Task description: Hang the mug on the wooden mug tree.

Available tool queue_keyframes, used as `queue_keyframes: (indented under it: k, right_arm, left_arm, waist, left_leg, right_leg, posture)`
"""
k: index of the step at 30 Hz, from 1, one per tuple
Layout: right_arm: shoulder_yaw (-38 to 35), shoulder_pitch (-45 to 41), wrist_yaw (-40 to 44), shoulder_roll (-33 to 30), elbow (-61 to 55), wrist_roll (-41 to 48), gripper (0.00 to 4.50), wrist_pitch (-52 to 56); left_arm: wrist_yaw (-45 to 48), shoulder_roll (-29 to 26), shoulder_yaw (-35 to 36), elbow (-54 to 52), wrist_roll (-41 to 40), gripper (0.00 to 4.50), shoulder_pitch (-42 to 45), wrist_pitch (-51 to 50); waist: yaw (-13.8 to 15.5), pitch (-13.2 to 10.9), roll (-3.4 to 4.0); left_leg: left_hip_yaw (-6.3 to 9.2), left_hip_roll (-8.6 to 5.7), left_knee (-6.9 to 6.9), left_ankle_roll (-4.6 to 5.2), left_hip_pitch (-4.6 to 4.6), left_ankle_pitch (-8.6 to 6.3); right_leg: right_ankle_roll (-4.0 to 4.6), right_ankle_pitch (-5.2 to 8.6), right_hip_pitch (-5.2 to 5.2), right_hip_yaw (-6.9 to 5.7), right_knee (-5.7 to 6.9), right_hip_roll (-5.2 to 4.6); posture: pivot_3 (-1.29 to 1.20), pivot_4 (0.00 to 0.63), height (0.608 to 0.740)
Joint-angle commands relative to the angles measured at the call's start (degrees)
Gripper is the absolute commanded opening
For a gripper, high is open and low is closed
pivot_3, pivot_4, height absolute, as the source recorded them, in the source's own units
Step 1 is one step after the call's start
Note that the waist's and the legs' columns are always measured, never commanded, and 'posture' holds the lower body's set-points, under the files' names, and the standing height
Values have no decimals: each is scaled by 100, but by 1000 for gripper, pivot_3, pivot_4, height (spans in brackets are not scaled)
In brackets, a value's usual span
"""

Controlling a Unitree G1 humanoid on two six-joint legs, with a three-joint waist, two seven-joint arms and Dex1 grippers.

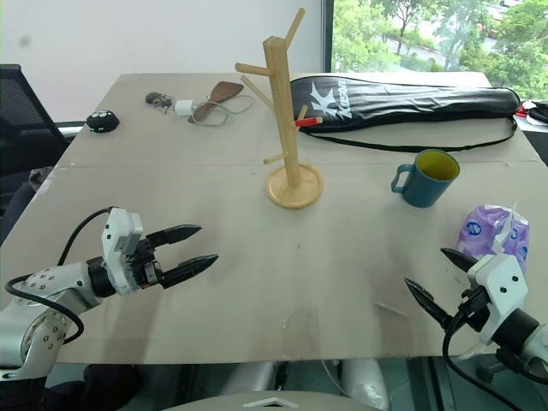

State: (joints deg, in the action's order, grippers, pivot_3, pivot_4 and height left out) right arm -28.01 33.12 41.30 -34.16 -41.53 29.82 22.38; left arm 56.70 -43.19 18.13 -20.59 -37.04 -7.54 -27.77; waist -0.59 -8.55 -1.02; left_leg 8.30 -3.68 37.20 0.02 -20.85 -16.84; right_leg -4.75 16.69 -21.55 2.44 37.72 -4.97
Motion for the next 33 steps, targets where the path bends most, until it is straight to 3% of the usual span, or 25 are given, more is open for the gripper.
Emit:
queue_keyframes:
  k: [1, 8, 15, 22, 26, 33]
  right_arm:
    - [88, -250, -276, 68, -209, 39, 4500, 61]
    - [1335, -1539, -1443, 523, -242, -364, 4500, 549]
    - [2486, -3450, -2830, 1517, 1152, -1469, 4500, 692]
    - [2574, -4701, -3611, 2351, 2834, -2084, 4500, 62]
    - [2573, -4920, -3772, 2445, 3231, -2316, 2679, -122]
    - [2558, -4862, -3927, 2665, 3011, -2341, 2679, 57]
  left_arm:
    - [108, -137, 50, -192, -172, 4408, 178, -33]
    - [423, -249, -248, -748, -523, 4408, 595, -126]
    - [290, -126, -521, -1042, -771, 4408, 902, -215]
    - [-21, 105, -765, -1157, -669, 4408, 1024, -163]
    - [-65, 90, -769, -1305, -648, 4500, 845, -140]
    - [-423, 39, -604, -1700, -852, 4500, 745, -336]
  waist:
    - [0, 0, 0]
    - [-15, -4, 0]
    - [-25, -7, -3]
    - [-36, -8, 0]
    - [-42, -8, 1]
    - [-63, -9, 3]
  left_leg:
    - [0, 0, 0, 0, 0, 0]
    - [0, 2, 0, -10, 3, 6]
    - [-2, -1, -3, -17, -6, 10]
    - [-5, -2, -3, -18, -9, 10]
    - [-6, -2, -5, -18, -12, 10]
    - [-7, -1, -3, -19, -11, 11]
  right_leg:
    - [0, 0, 0, 0, 0, 0]
    - [1, 0, -5, 0, 6, 2]
    - [1, 0, -20, 4, 4, 3]
    - [1, 0, -28, 6, 10, 5]
    - [1, 0, -30, 6, 10, 5]
    - [1, 0, -29, 9, 17, 7]
  posture:
    - [0, 150, 738]
    - [0, 150, 738]
    - [0, 150, 738]
    - [0, 150, 738]
    - [0, 150, 738]
    - [0, 150, 738]
